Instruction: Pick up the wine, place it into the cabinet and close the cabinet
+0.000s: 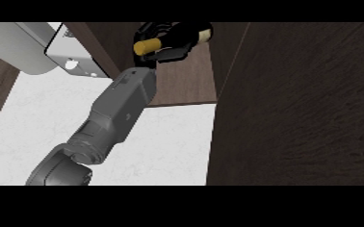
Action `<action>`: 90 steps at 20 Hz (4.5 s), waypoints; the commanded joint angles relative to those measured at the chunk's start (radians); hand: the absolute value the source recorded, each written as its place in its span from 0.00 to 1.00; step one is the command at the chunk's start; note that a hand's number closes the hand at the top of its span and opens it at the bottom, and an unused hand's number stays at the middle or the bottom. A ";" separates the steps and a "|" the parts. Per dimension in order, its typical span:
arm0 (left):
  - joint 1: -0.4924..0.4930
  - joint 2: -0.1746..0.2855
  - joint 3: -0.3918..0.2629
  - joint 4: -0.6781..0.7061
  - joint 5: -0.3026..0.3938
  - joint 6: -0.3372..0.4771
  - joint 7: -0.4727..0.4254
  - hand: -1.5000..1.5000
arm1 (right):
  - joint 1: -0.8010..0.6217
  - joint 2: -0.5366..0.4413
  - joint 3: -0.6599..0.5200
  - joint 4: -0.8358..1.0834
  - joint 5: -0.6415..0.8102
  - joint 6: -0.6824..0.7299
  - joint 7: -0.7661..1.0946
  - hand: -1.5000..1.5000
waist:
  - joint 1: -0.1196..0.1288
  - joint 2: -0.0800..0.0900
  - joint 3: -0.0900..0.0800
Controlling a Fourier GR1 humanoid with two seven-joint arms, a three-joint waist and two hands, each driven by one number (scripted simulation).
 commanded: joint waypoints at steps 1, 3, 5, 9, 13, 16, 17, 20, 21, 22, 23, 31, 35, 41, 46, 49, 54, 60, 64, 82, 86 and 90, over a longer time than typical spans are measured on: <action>0.002 0.033 -0.003 0.035 -0.020 0.045 0.001 0.00 | 0.006 0.010 0.009 -0.028 -0.007 -0.002 -0.015 0.00 | -0.003 0.008 -0.003; 0.009 0.031 -0.012 0.041 -0.032 0.037 -0.003 0.00 | -0.021 -0.008 -0.005 -0.057 -0.033 -0.007 0.050 0.00 | -0.004 0.007 -0.003; 0.017 0.036 -0.008 0.045 -0.032 0.038 -0.003 0.00 | 0.022 0.013 0.036 -0.019 0.019 -0.017 -0.039 0.00 | -0.006 0.010 -0.003; 0.020 0.009 -0.025 0.057 -0.058 0.087 -0.017 0.00 | 0.009 -0.003 -0.026 -0.036 -0.053 0.005 -0.003 0.00 | -0.011 0.011 -0.003; 0.060 0.012 -0.029 0.066 -0.069 0.090 -0.046 0.00 | 0.028 0.013 0.031 -0.004 -0.012 -0.007 -0.053 0.00 | -0.012 0.014 -0.003; 0.058 0.023 -0.017 0.053 -0.063 0.080 -0.043 0.00 | 0.033 0.000 -0.008 -0.009 -0.021 0.017 -0.050 0.00 | -0.010 0.012 -0.003; 0.071 0.006 -0.019 0.057 -0.067 0.109 -0.067 0.00 | 0.053 -0.012 -0.008 -0.081 -0.060 0.022 0.000 0.00 | -0.019 0.010 -0.003; 0.072 0.043 0.003 0.039 -0.051 0.049 -0.067 0.00 | -0.005 -0.014 -0.043 -0.022 -0.049 0.010 -0.004 0.00 | -0.010 0.014 -0.004; 0.107 0.011 0.007 0.038 -0.050 0.078 -0.117 0.00 | 0.047 -0.012 -0.023 -0.063 -0.063 0.026 -0.013 0.00 | -0.016 0.012 -0.003; 0.079 0.007 0.002 0.037 -0.057 0.077 -0.099 0.00 | 0.051 0.012 0.045 -0.051 -0.016 0.011 -0.015 0.00 | -0.015 0.011 -0.004; 0.114 -0.005 -0.003 0.042 -0.059 0.079 -0.137 0.00 | 0.016 0.012 0.008 -0.016 -0.018 -0.004 -0.037 0.00 | -0.013 0.012 -0.004; 0.073 0.024 0.002 0.041 -0.068 -0.018 -0.084 0.00 | 0.039 -0.007 0.011 -0.063 -0.043 0.026 -0.003 0.00 | -0.018 0.010 -0.004; 0.092 -0.005 -0.021 0.047 -0.077 -0.020 -0.127 0.00 | -0.037 0.013 0.054 0.012 0.001 -0.025 -0.014 0.00 | -0.015 0.008 -0.004; 0.115 -0.005 -0.016 0.041 -0.082 -0.099 -0.129 0.00 | 0.015 0.005 0.015 -0.019 -0.026 0.000 -0.033 0.00 | -0.002 0.006 -0.003; 0.115 -0.005 -0.007 0.019 -0.028 -0.133 -0.120 0.00 | 0.063 0.010 0.060 -0.019 0.007 -0.003 -0.033 0.00 | -0.002 -0.004 -0.003; 0.106 -0.005 -0.010 0.013 0.011 -0.140 -0.117 0.00 | 0.012 0.010 0.065 0.005 -0.006 -0.006 -0.006 0.00 | -0.005 -0.004 -0.003; 0.175 -0.005 -0.066 -0.006 0.036 -0.187 -0.168 0.00 | 0.014 0.007 0.046 -0.055 -0.025 -0.032 0.023 0.00 | 0.003 -0.008 -0.003; 0.187 -0.005 -0.181 -0.105 0.150 -0.150 -0.083 0.00 | -0.003 -0.013 0.022 -0.043 -0.043 -0.023 0.030 0.00 | -0.004 -0.016 -0.003; 0.283 -0.005 -0.334 -0.243 0.231 -0.086 -0.061 0.00 | -0.058 0.001 0.012 0.006 -0.013 -0.045 0.022 0.00 | 0.003 -0.018 -0.003; 0.790 0.042 -0.777 -1.162 0.160 0.319 0.117 0.00 | 0.031 -0.014 0.008 -0.110 0.013 -0.063 0.070 0.00 | 0.068 -0.023 -0.002; 0.917 0.068 -0.818 -1.296 0.096 0.396 0.112 0.00 | 0.006 -0.026 -0.016 -0.131 -0.001 -0.069 0.095 0.00 | 0.069 -0.022 -0.002; 1.036 0.060 -0.898 -1.420 0.019 0.507 0.134 0.00 | 0.014 -0.033 -0.040 -0.072 -0.022 -0.050 0.046 0.00 | 0.069 -0.021 -0.002</action>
